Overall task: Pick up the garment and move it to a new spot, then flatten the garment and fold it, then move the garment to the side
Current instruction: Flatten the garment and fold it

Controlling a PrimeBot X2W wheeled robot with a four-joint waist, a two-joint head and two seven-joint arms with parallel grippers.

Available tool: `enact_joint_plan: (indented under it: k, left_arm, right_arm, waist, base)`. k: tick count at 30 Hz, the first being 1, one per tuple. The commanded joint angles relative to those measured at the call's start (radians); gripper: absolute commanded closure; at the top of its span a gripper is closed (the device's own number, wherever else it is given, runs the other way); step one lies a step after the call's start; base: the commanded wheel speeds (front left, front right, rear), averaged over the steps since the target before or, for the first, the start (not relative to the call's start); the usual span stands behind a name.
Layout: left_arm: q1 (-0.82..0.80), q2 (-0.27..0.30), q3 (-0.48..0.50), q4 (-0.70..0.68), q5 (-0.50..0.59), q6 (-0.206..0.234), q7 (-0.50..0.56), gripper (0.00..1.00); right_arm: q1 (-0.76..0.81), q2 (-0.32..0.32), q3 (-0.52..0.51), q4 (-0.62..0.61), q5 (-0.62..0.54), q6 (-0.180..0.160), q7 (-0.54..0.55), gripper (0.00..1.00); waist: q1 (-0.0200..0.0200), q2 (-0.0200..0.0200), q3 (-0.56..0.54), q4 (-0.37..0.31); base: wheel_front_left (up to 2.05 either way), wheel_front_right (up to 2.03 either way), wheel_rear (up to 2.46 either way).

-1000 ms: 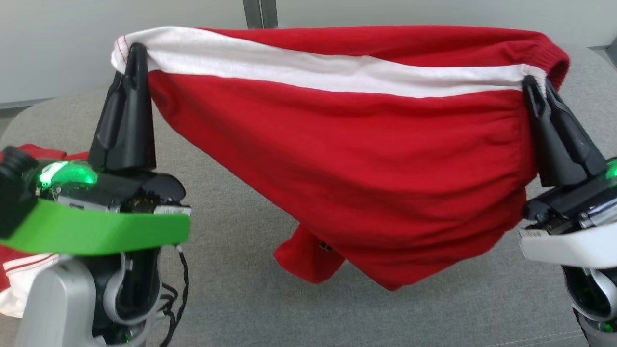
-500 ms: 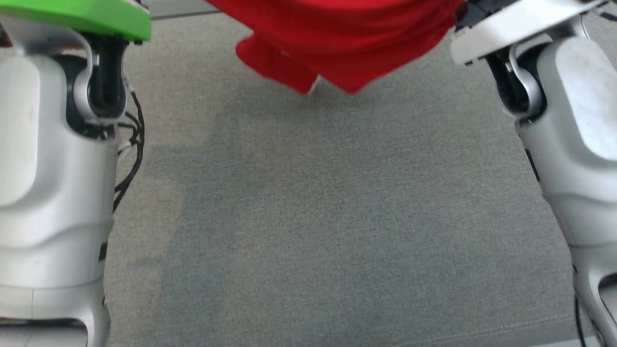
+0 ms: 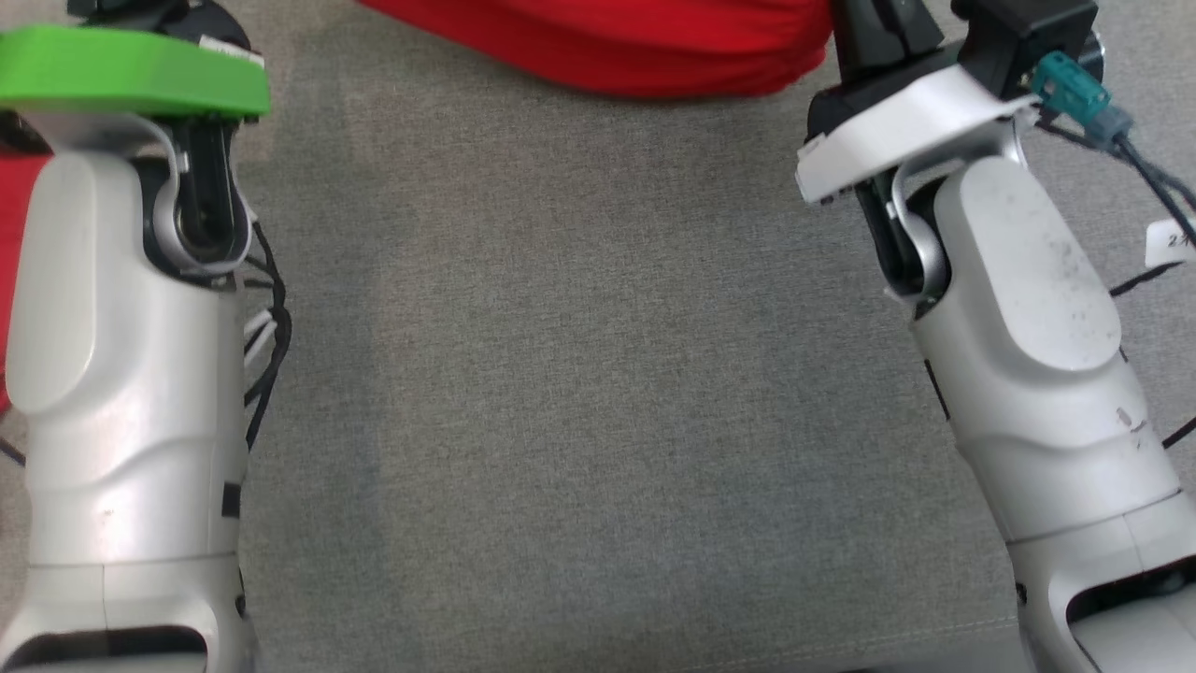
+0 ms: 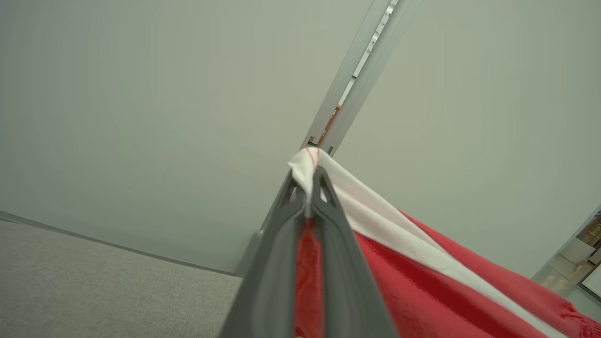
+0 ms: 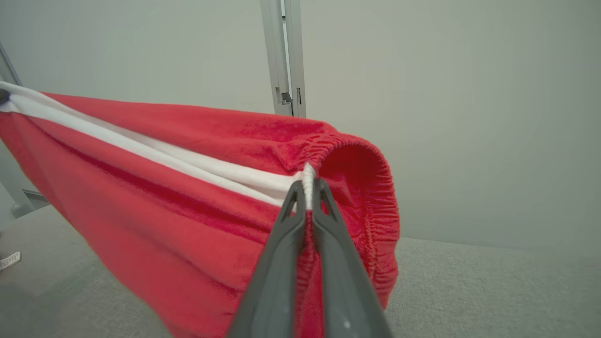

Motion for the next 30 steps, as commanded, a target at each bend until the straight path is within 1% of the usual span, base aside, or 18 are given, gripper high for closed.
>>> enact_joint_plan:
  k: [1,4,8,13,15,21,26,30]
  left_arm:
    - [0.043,-0.006,0.028,-0.024,0.018,-0.010,-0.005,1.00]
    - [0.124,-0.026,0.082,-0.090,0.027,-0.025,-0.005,1.00]
    - [0.224,-0.042,0.102,-0.183,0.025,-0.037,-0.005,1.00]
    - [0.360,-0.049,0.094,-0.324,0.006,-0.039,-0.005,1.00]
    - [0.462,-0.048,0.087,-0.413,-0.011,-0.039,-0.005,1.00]
    - [0.680,-0.048,0.106,-0.570,-0.062,-0.039,-0.006,1.00]
    - [0.839,-0.048,0.098,-0.689,-0.069,-0.036,-0.006,1.00]
    - [0.951,-0.048,0.082,-0.807,-0.056,-0.014,-0.007,1.00]
  right_arm:
    - [0.038,-0.002,-0.004,-0.019,0.012,-0.001,-0.003,1.00]
    - [0.110,0.003,-0.007,-0.069,0.036,-0.001,-0.003,1.00]
    - [0.203,0.005,-0.004,-0.150,0.065,-0.001,-0.003,1.00]
    - [0.332,-0.005,0.006,-0.257,0.101,-0.001,-0.003,1.00]
    - [0.424,-0.020,0.016,-0.317,0.119,-0.001,-0.003,1.00]
    - [0.607,-0.041,0.004,-0.418,0.142,-0.002,-0.003,1.00]
    - [0.755,-0.055,-0.013,-0.502,0.153,-0.002,-0.003,1.00]
    - [0.867,-0.081,-0.008,-0.570,0.160,-0.002,-0.003,1.00]
  waist:
    - [-0.0001,0.0000,0.034,0.012]
    - [-0.0001,0.0000,0.034,0.012]
    - [-0.0001,0.0000,0.015,0.009]
    - [-0.0001,0.0000,-0.026,0.011]
    - [-0.0001,0.0000,-0.057,0.018]
    - [-0.0001,0.0000,-0.130,0.031]
    - [-0.0001,0.0000,-0.195,0.042]
    - [-0.0001,0.0000,-0.243,0.045]
  base:
    - [0.00,0.00,0.00]
    - [0.00,0.00,0.00]
    - [0.00,0.00,0.00]
    - [0.00,0.00,0.00]
    - [0.00,0.00,0.00]
    - [0.00,0.00,0.00]
    - [0.00,0.00,0.00]
    - [0.00,0.00,0.00]
